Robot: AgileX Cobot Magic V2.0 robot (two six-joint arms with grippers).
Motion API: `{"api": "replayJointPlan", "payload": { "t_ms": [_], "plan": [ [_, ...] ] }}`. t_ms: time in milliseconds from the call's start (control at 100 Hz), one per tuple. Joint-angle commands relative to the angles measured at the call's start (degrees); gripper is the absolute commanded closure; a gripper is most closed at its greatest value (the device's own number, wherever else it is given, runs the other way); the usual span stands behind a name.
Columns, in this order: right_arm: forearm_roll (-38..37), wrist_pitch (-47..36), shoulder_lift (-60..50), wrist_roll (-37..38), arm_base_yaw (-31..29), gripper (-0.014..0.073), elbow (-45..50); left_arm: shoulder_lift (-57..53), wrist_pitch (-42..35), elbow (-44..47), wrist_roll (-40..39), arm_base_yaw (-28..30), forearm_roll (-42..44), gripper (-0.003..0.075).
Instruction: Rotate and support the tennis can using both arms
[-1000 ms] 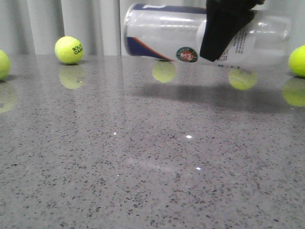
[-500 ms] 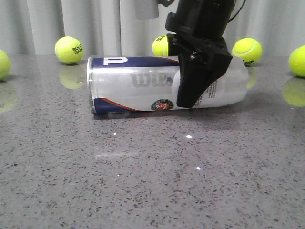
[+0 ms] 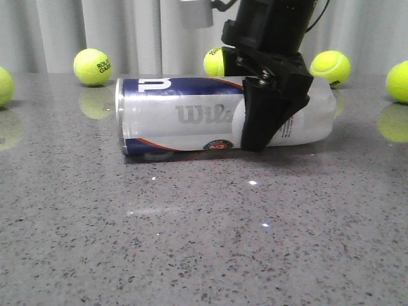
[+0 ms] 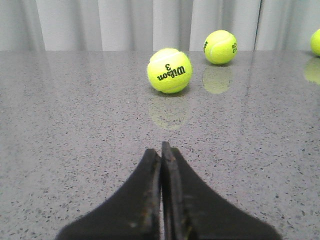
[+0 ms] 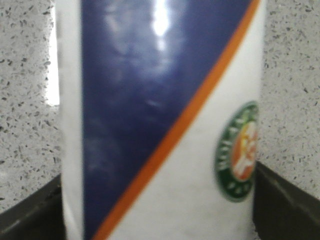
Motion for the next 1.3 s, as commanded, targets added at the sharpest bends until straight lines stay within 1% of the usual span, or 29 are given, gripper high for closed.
{"api": "replayJointPlan", "payload": {
  "t_ms": [0,320,380,420,470,520,550,560,570,590,600,610,640,660,690,700,740,790,800,810,850,860,900,920,970,1050,1150,1290],
  "plan": [
    [0.5,-0.3,-3.9,-0.7,0.0,-0.005,-1.5,-2.0,-4.5,2.5,-0.6,0.1,0.0,0.0739],
    [0.5,3.0,-10.3,-0.3,0.0,-0.005,-1.6,-2.0,-4.5,2.5,-0.6,0.1,0.0,0.0739],
    [0.5,4.0,-11.7,1.9,0.0,-0.0045,-1.6,-2.0,-4.5,2.5,-0.6,0.1,0.0,0.0739],
    [0.5,4.3,-12.7,5.0,0.0,-0.0018,-1.6,-2.0,-4.5,2.5,-0.6,0.1,0.0,0.0739],
    [0.5,4.3,-13.8,9.5,0.0,0.0051,-1.6,-2.0,-4.5,2.5,-0.6,0.1,0.0,0.0739],
    [0.5,4.6,-14.6,14.8,0.0,0.016,-1.6,-2.0,-4.5,2.5,-0.6,0.1,0.0,0.0739],
    [0.5,4.9,-15.1,18.0,0.0,0.0257,-1.6,-2.0,-4.5,2.5,-0.6,0.1,0.0,0.0738],
    [0.5,5.2,-15.3,19.5,0.0,0.0277,-1.6,-2.0,-4.5,2.5,-0.6,0.1,0.0,0.0739],
    [0.5,5.3,-15.3,20.3,0.0,0.0319,-1.6,-2.0,-4.5,2.5,-0.6,0.1,0.0,0.0739],
    [0.5,5.6,-15.5,22.4,0.0,0.0361,-1.6,-2.0,-4.5,2.5,-0.6,0.1,0.0,0.0739],
    [0.5,5.7,-15.7,23.1,0.0,0.0403,-1.6,-2.0,-4.5,2.5,-0.6,0.1,0.0,0.0739],
    [0.5,5.9,-15.7,24.3,0.0,0.0423,-1.6,-2.0,-4.5,2.5,-0.6,0.1,0.0,0.0739],
    [0.5,6.4,-15.8,26.3,0.0,0.0525,-1.6,-2.0,-4.5,2.5,-0.6,0.1,0.0,0.0738],
    [0.5,6.9,-15.8,27.5,0.0,0.0564,-1.6,-2.0,-4.5,2.5,-0.6,0.1,0.0,0.0739],
    [0.4,7.7,-15.9,28.6,0.0,0.0658,-1.6,-2.0,-4.5,2.5,-0.6,0.1,0.0,0.0739],
    [0.3,8.1,-15.9,29.0,0.0,0.0671,-1.6,-2.0,-4.5,2.5,-0.6,0.1,0.0,0.0739],
    [0.2,9.1,-15.9,30.7,0.0,0.0654,-1.6,-2.0,-4.5,2.5,-0.6,0.1,0.0,0.0739],
    [0.2,10.0,-15.9,34.8,-0.1,0.0652,-1.5,-2.0,-4.5,2.5,-0.6,0.1,0.0,0.0739],
    [0.2,10.1,-15.9,37.1,-0.2,0.0652,-1.5,-2.0,-4.5,2.5,-0.6,0.1,0.0,0.0739],
    [0.2,10.1,-15.9,37.1,-0.2,0.0652,-1.5,-2.0,-4.5,2.5,-0.6,0.1,0.0,0.0739],
    [0.2,10.1,-15.9,42.7,-0.8,0.0652,-1.5,-2.0,-4.5,2.5,-0.6,0.1,0.0,0.0739],
    [0.2,10.1,-15.9,42.7,-0.9,0.0652,-1.5,-2.0,-4.5,2.5,-0.6,0.1,0.0,0.0739],
    [0.2,10.0,-16.0,47.9,-1.8,0.0652,-1.5,-2.0,-4.5,2.5,-0.6,0.1,0.0,0.0739],
    [0.2,9.9,-16.1,49.3,-2.1,0.0652,-1.4,-2.0,-4.5,2.5,-0.6,0.1,0.0,0.0739],
    [0.2,9.0,-16.6,53.6,-3.3,0.0652,-1.0,-2.0,-4.5,2.5,-0.6,0.1,0.0,0.0738],
    [0.1,5.1,-18.7,59.3,-5.4,0.0652,0.6,-2.0,-4.5,2.5,-0.6,0.1,0.0,0.0739],
    [0.1,-0.8,-22.6,63.8,-8.1,0.0652,4.2,-2.0,-4.5,2.5,-0.6,0.1,0.0,0.0739],
    [0.1,-8.3,-29.3,66.1,-11.9,0.0652,10.9,-2.0,-4.5,2.5,-0.6,0.1,0.0,0.0739]
  ]
}}
